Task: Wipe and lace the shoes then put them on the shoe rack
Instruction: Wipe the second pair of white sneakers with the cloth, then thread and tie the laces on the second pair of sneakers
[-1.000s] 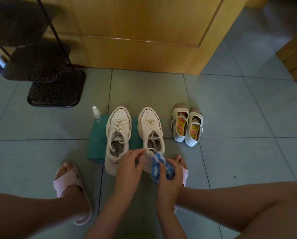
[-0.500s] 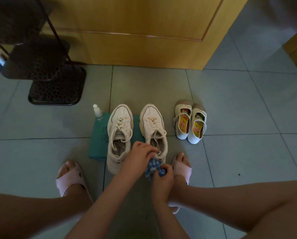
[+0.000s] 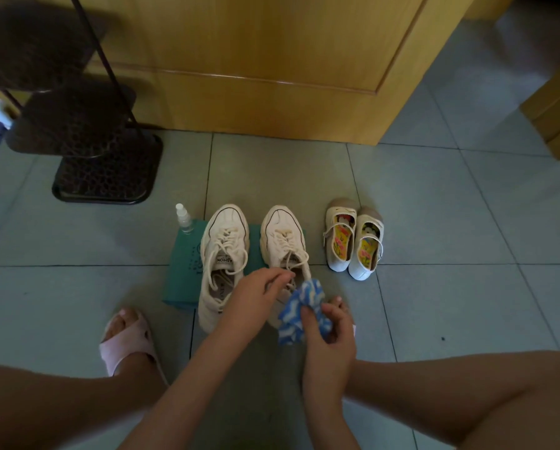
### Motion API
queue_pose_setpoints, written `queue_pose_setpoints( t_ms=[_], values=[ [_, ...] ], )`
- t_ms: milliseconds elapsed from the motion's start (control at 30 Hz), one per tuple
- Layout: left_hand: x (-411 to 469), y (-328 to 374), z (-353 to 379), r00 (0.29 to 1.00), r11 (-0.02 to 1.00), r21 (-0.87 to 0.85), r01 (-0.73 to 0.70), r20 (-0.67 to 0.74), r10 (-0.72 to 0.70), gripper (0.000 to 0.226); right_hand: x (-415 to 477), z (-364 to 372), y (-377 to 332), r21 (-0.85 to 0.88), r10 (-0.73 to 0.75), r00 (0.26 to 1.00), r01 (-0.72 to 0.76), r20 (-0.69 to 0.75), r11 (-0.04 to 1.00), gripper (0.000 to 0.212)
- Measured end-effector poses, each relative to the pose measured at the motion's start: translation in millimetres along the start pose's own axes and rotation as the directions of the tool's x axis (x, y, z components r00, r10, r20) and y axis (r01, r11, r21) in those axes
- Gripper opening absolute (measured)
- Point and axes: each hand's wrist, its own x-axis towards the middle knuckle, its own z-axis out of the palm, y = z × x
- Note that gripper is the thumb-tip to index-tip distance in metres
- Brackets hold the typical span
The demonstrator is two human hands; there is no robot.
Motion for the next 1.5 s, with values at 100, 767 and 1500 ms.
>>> queue_pose_setpoints(
  t_ms=[100,767,1500],
  values=[
    [-11.0,16.2,-9.2,0.976,0.850,-0.479,0.218,0.127,-0.179,0.016,-17.9,15.6,-36.1,-0.151,-0.228,0.974,0.227,0.016,0.962,0.030],
    [27.1,-106.2,-99.6,0.751,0.874,-0.209,0.439,-0.448,-0.485,0.039,50.5,86.0,-139.4,-0.152,-0.232,0.908,0.299,0.348,0.942,0.025],
    [35.6,-74.0,-102.2,0.877,0.933,-0.132,0.336,-0.319,-0.361,0.023,66.4,102.8,-108.0,-0.520,-0.193,0.710,0.647,0.677,0.558,0.026]
  ],
)
